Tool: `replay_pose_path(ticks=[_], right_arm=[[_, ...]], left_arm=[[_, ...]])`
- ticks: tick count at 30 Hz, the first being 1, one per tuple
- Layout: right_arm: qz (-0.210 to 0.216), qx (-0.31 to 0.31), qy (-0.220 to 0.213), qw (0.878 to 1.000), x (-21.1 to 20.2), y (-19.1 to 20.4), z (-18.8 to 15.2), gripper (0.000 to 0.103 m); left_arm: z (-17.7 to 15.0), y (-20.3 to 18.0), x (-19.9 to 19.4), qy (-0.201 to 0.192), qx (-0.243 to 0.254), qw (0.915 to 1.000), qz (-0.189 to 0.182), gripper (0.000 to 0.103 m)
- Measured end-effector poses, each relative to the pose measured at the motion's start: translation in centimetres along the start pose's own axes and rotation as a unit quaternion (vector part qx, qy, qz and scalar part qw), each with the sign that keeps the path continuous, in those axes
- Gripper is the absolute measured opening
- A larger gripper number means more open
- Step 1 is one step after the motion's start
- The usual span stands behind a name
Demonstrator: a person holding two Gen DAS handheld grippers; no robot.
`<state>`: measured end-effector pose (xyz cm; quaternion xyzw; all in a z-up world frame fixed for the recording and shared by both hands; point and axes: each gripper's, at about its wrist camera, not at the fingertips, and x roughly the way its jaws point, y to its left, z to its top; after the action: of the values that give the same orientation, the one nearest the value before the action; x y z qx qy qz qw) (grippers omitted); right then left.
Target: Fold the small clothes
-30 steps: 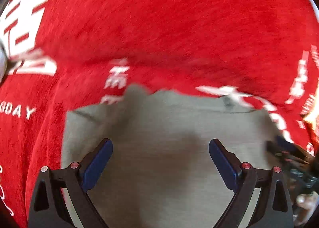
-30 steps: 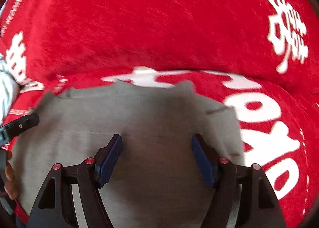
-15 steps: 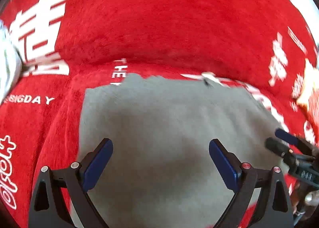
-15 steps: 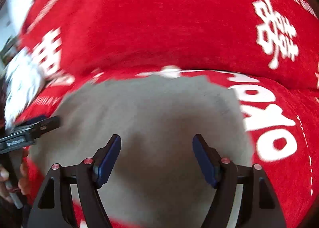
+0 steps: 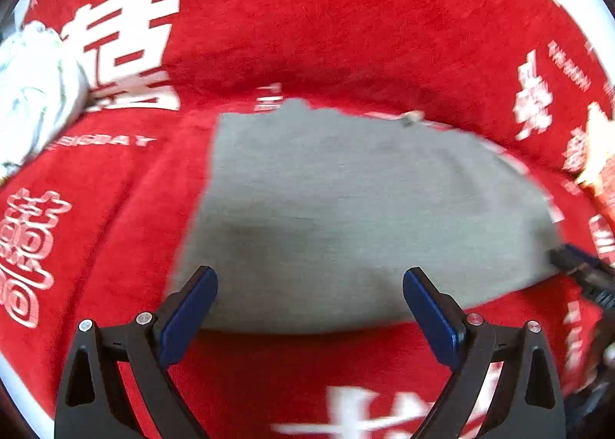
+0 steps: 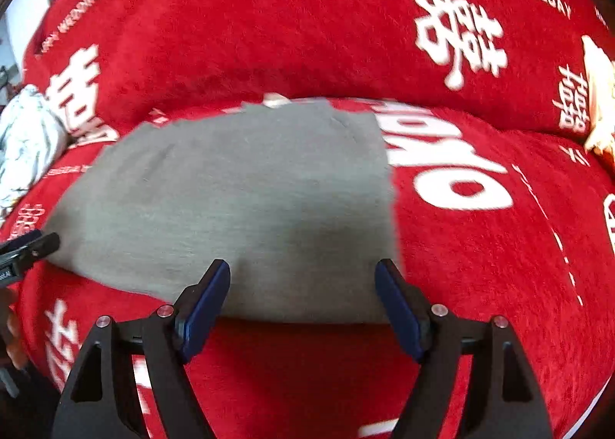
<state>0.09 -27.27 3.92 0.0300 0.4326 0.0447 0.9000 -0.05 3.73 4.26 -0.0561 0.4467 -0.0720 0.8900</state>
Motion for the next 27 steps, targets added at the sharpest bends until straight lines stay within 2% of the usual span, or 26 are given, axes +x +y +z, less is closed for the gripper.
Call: replay_pose_path(ticks=[3, 6, 8, 10, 11, 13, 14, 16, 18, 21, 22, 25, 27], right_arm=[[0.034, -0.03, 0.006, 0.999, 0.4, 3.2, -0.6, 0.081], [0.021, -0.063, 0.022, 0.998, 1.9, 4.5, -1.7, 0.081], [-0.001, -0.071, 0.011, 0.997, 1.8, 3.6, -2.3, 0.081], [-0.002, -0.055, 0.009, 0.998, 1.4, 2.0, -2.5, 0.081], [0.006, -0.048, 0.008, 0.999, 1.0, 1.3, -2.6, 0.081], [-0.015, -0.029, 0.015, 0.999, 0.5, 0.2, -2.6, 0.081], [-0.008, -0.013, 0.019, 1.0, 0.1, -0.4, -2.6, 0.081], [0.038, 0.032, 0.003, 0.999, -1.1, -1.3, -2.8, 0.081], [0.046, 0.051, -0.009, 0.998, -1.5, -1.1, -2.5, 0.081], [0.043, 0.042, -0.016, 0.998, -1.1, 0.6, -1.8, 0.082], [0.041, 0.034, -0.012, 0.998, -0.7, 1.4, -1.6, 0.082], [0.049, 0.025, 0.003, 0.998, 0.2, 2.7, -1.7, 0.082], [0.052, 0.021, 0.005, 0.998, 0.2, 3.6, -2.3, 0.082]], left_arm=[[-0.9, -2.3, 1.2, 0.019, 0.012, 0.9997, -0.008, 0.098], [-1.8, -2.3, 2.4, 0.027, 0.029, 0.9988, 0.03, 0.098], [-2.3, -1.3, 1.8, 0.017, 0.034, 0.9987, 0.034, 0.098], [-2.7, 0.0, 1.1, 0.019, 0.024, 0.9988, 0.037, 0.098], [-2.9, 1.1, 0.8, 0.022, 0.01, 0.9987, 0.045, 0.098], [-3.6, 3.2, 0.0, 0.026, -0.023, 0.9978, 0.056, 0.098], [-3.8, 4.3, -0.5, 0.022, -0.046, 0.9975, 0.048, 0.098], [-4.4, 6.3, -1.3, 0.015, -0.091, 0.9955, 0.022, 0.098], [-4.5, 7.3, -1.2, 0.021, -0.126, 0.9918, -0.001, 0.098], [-4.0, 7.3, -1.0, 0.022, -0.149, 0.9877, -0.039, 0.098], [-3.9, 7.3, -0.9, 0.021, -0.165, 0.9842, -0.061, 0.103], [-3.9, 7.4, -0.7, 0.014, -0.207, 0.9743, -0.089, 0.103], [-3.7, 8.0, -0.3, -0.004, -0.225, 0.9667, -0.122, 0.103]])
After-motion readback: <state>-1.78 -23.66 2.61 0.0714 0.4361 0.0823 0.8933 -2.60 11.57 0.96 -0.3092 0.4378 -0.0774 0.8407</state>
